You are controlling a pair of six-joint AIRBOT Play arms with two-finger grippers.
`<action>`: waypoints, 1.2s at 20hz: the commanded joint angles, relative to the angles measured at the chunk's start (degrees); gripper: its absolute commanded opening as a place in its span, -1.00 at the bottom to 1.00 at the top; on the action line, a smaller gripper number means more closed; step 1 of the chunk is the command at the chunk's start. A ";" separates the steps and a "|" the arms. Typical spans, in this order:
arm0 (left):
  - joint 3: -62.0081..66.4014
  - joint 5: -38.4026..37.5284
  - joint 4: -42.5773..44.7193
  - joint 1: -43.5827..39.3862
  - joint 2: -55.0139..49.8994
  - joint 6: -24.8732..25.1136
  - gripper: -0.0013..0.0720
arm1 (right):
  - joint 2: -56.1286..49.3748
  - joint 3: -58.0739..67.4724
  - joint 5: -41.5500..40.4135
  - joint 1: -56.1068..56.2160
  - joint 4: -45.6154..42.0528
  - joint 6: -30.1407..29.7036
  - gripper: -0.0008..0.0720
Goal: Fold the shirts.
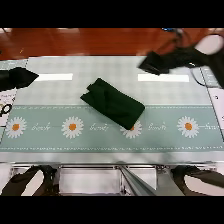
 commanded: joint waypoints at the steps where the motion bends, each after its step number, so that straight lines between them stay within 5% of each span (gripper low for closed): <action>1: -2.25 -2.05 -0.02 -1.49 0.46 -0.04 -0.92 | 18.34 -19.87 -1.25 -3.23 -26.62 14.45 0.14; 3: -8.13 -1.70 -0.02 -4.52 0.48 -0.11 -0.92 | 25.31 -35.85 -8.79 -3.19 -23.37 19.78 0.17; 5: -14.73 -0.26 -0.07 -8.02 0.55 -1.88 -0.92 | 27.45 -47.50 -18.71 -3.19 -10.67 18.97 0.17; 8: -22.14 2.99 -1.01 -13.05 0.66 -3.32 -0.92 | 23.37 -54.69 -27.39 -3.19 13.42 4.15 0.17; 13: -26.58 7.13 -3.06 -16.59 0.61 -4.20 -0.92 | 7.26 -53.70 -22.21 -3.17 43.01 -20.79 0.17; 20: -26.56 7.32 -3.06 -16.57 0.61 -4.20 -0.92 | -8.57 -40.06 -19.15 7.21 47.65 -23.63 0.10; 21: -26.56 7.30 -3.06 -16.57 0.61 -4.20 -0.92 | -9.64 -37.31 -18.12 8.28 47.63 -23.54 -0.21; 22: -26.56 7.30 -3.06 -16.57 0.61 -4.20 -0.92 | -9.86 -34.62 -16.92 8.74 47.28 -25.11 -0.93; 24: -26.56 7.28 -3.06 -16.57 0.61 -4.20 -0.92 | -9.79 -27.39 -13.88 9.01 45.13 -25.51 -0.92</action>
